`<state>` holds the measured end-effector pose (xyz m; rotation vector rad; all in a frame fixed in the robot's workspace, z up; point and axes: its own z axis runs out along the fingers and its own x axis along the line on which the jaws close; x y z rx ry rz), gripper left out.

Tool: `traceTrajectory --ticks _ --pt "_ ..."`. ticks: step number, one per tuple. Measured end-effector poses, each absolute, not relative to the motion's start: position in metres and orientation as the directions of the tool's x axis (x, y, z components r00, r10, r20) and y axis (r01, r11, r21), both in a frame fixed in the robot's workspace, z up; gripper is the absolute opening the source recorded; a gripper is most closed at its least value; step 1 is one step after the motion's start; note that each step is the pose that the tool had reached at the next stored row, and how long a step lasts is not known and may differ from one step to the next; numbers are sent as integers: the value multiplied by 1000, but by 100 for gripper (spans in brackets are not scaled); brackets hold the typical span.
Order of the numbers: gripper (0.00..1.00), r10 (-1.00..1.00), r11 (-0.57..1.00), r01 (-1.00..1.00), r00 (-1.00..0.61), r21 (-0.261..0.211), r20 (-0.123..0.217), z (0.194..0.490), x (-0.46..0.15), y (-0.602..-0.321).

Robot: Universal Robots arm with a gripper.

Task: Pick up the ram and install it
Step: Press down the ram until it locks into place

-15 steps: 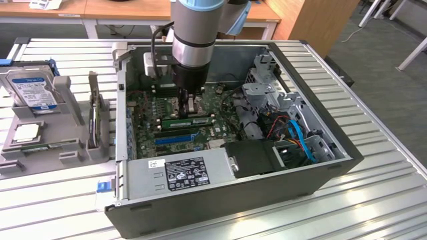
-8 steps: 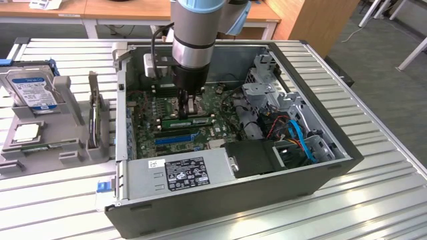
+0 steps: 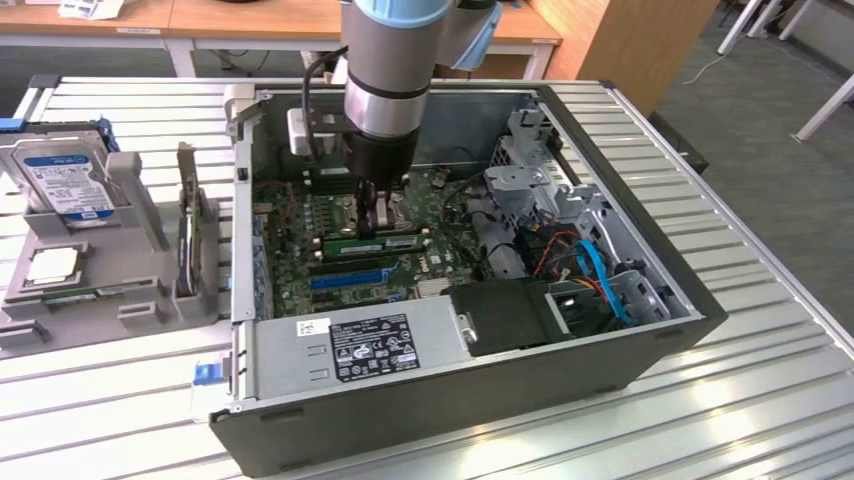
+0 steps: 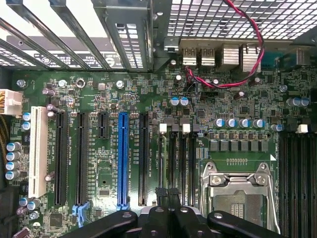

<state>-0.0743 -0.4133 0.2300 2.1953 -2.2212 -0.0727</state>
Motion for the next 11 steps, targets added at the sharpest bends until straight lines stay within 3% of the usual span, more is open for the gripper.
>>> traceTrajectory --ticks 11 --pt "10 -1000 11 -999 -12 46 -20 228 -74 -413"
